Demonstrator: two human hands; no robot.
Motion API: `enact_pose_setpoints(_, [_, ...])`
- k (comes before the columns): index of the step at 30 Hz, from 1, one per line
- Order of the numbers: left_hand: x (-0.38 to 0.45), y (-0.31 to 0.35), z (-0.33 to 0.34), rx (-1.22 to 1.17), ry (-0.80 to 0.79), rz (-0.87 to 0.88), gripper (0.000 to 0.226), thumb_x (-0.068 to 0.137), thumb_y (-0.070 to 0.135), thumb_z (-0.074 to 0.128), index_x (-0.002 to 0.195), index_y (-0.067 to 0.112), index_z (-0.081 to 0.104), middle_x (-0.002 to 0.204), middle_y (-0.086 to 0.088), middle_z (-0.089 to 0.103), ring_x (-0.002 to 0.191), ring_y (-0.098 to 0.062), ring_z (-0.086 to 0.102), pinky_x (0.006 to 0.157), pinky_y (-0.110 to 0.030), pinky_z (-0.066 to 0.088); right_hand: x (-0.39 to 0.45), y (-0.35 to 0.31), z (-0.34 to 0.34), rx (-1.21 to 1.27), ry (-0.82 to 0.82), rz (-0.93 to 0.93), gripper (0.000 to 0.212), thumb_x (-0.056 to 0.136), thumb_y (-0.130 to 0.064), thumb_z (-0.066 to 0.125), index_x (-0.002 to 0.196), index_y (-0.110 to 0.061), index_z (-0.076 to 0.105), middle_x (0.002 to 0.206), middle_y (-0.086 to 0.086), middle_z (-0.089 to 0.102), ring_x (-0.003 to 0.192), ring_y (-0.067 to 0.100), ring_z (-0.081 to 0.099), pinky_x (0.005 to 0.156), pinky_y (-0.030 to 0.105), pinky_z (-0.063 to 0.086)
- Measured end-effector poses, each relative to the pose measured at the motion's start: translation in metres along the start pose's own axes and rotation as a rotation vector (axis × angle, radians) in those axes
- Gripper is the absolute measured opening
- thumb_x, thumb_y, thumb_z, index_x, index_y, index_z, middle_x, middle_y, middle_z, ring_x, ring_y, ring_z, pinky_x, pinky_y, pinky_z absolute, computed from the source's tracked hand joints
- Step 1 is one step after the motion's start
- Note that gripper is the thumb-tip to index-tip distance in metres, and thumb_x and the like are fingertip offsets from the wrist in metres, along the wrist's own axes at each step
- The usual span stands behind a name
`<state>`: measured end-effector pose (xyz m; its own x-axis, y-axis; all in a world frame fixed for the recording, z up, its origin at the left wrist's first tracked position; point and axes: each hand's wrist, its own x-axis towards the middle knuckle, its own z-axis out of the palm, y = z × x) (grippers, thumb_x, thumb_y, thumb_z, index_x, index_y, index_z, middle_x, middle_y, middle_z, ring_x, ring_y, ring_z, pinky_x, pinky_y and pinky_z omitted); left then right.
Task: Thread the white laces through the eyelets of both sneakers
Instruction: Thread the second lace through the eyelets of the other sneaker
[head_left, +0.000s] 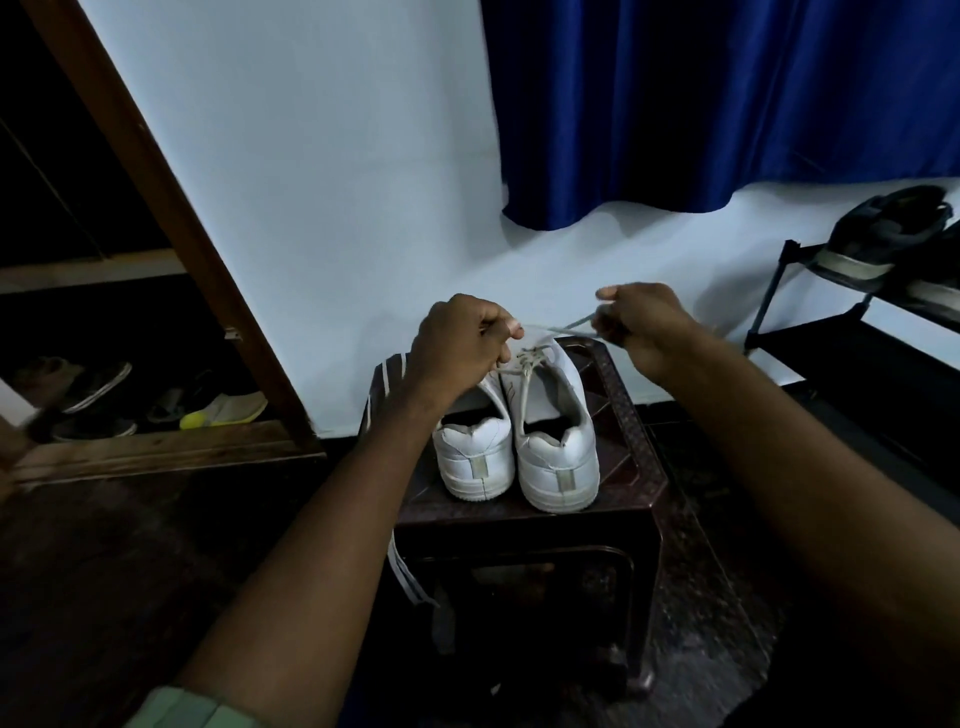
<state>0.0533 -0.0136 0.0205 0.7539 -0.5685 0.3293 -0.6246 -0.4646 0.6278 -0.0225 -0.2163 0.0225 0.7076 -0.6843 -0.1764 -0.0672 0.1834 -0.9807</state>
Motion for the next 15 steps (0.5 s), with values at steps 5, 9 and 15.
enact_pose_setpoints(5, [-0.001,0.006,0.009,0.131,0.132,0.076,0.013,0.094,0.037,0.074,0.090,0.028,0.082,0.075,0.009,0.077,0.063,-0.008,0.069,0.071,-0.033,0.060,-0.022,0.017,0.011,-0.897,0.051,-0.481,0.041,0.092,-0.028,0.068,0.132,-0.020,0.061,0.141,0.007,0.052,0.133,0.030,0.043,0.107,0.040,0.036])
enact_pose_setpoints(9, [0.004,0.003,0.014,0.225,0.047,0.103,0.014,0.099,0.017,0.064,0.103,0.027,0.073,0.085,0.001,0.075,0.075,-0.022,0.071,0.072,-0.043,0.062,-0.037,0.017,0.026,-0.453,-0.360,-0.487,0.026,0.098,-0.017,0.066,0.123,-0.014,0.067,0.105,0.004,0.077,0.095,0.020,0.073,0.075,0.032,0.054])
enact_pose_setpoints(15, [-0.003,0.006,0.015,0.146,0.121,0.032,0.023,0.098,0.031,0.071,0.114,0.029,0.055,0.081,0.005,0.073,0.077,-0.020,0.068,0.072,-0.042,0.058,-0.034,0.022,0.023,-0.635,-0.240,-0.561,0.006,0.092,-0.013,0.073,0.091,-0.014,0.079,0.073,-0.001,0.076,0.061,0.007,0.066,0.063,0.025,0.051])
